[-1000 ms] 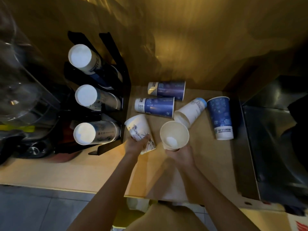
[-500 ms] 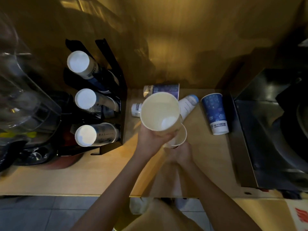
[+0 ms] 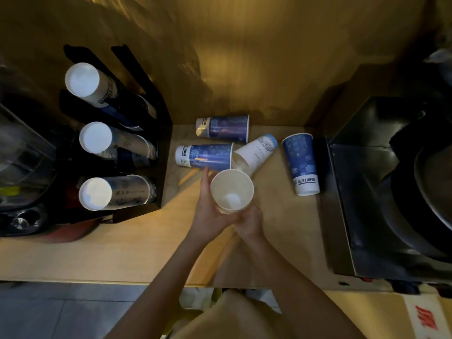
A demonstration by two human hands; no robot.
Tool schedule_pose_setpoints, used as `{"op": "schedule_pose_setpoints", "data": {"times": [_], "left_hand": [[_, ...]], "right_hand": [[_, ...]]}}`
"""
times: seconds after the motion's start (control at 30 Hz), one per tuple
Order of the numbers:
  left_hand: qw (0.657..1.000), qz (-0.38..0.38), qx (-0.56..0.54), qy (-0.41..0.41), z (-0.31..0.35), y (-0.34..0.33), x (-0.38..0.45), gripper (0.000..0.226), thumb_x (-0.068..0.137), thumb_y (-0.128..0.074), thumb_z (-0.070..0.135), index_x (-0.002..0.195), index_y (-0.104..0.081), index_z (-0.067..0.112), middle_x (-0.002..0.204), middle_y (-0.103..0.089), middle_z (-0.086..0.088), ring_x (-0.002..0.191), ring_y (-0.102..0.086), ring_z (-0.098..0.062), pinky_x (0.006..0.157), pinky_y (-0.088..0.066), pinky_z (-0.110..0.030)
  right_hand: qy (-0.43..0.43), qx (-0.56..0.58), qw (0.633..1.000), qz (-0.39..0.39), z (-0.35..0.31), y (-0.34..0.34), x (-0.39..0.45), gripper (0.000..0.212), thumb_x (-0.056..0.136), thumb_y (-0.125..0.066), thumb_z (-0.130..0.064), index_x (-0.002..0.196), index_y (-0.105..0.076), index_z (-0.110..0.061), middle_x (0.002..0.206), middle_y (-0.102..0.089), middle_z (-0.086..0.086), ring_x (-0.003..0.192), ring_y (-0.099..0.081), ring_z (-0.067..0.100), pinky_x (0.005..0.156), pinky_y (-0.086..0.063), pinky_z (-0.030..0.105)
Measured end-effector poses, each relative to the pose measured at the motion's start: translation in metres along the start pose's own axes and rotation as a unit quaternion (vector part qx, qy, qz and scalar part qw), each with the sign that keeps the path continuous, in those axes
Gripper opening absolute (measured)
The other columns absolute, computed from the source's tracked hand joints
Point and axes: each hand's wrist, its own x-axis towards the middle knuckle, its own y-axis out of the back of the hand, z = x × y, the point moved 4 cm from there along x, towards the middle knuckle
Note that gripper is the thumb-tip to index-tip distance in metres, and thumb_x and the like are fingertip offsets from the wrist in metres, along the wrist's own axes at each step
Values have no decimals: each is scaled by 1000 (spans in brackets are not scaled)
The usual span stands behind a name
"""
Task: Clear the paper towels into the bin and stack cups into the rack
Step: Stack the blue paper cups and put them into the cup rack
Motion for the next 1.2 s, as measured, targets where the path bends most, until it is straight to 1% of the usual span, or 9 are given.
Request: {"op": "schedule_pose_setpoints", "data": {"times": [0.1,0.17,0.27,0.47,0.6,0.73,0.8,0.9,1.2], "left_hand": [[999,7,48,0,0,-7,5,122,47,-81,40,145,-12,16,133,-31,19,121,-29,14,97,-28,-8],[996,30,86,-10,0,-7,6,114,52,-86,30,143,-21,12,133,-34,11,121,-27,1,97,-28,-19],[993,40,110,-32,2,-6,7,101,55,-87,21,138,-31,13,127,-38,11,117,-32,0,91,-31,-19],[992,52,110,-26,1,-6,5,100,54,-88,22,137,-33,14,129,-43,7,115,-37,-4,90,-36,-24],[992,56,114,-18,-1,-6,5,99,54,-87,20,137,-32,15,136,-47,-4,118,-41,-9,91,-37,-25],[992,61,109,-15,2,-6,5,99,54,-87,19,136,-33,15,136,-47,-3,116,-37,-5,90,-35,-24],[992,65,107,-10,1,-6,5,99,54,-87,18,137,-32,15,136,-47,-2,116,-36,-4,90,-35,-23],[992,65,103,-9,1,-7,4,99,54,-87,19,136,-32,17,132,-45,5,116,-36,-3,87,-36,-18],[994,59,97,-1,-3,-7,5,100,53,-87,21,137,-31,18,136,-47,-2,118,-40,-7,96,-41,-30]], "right_hand": [[-11,9,999,-39,7,-2,0,39,84,-57,4,122,-52,-4,106,-60,5,89,-59,14,59,-44,1],[7,1,999,-32,1,-3,1,46,80,-63,-16,124,-52,-7,115,-62,9,99,-60,19,71,-41,1],[47,-75,995,-38,-1,-8,3,66,67,-59,-42,123,-55,-7,121,-64,13,111,-61,25,85,-35,19],[78,-183,967,-162,-11,18,26,38,75,-70,-19,111,-61,-8,111,-69,14,106,-63,29,90,-50,37],[193,-258,943,-80,-56,64,51,28,82,-60,-10,107,-54,-19,108,-67,3,99,-62,22,80,-49,32],[313,-333,889,-21,-92,67,82,49,83,-58,-7,128,-42,-16,134,-50,8,124,-45,24,100,-38,36],[308,-406,857,-73,-88,56,101,65,85,-56,-9,142,-26,-16,152,-31,8,140,-26,24,114,-23,39],[279,-477,820,-150,-69,41,113,73,87,-54,-11,147,-11,-17,158,-14,4,146,-9,20,118,-8,41],[348,-465,807,-102,-56,43,114,56,78,-65,-20,128,-41,-22,141,-45,3,131,-38,22,109,-28,40]]}}
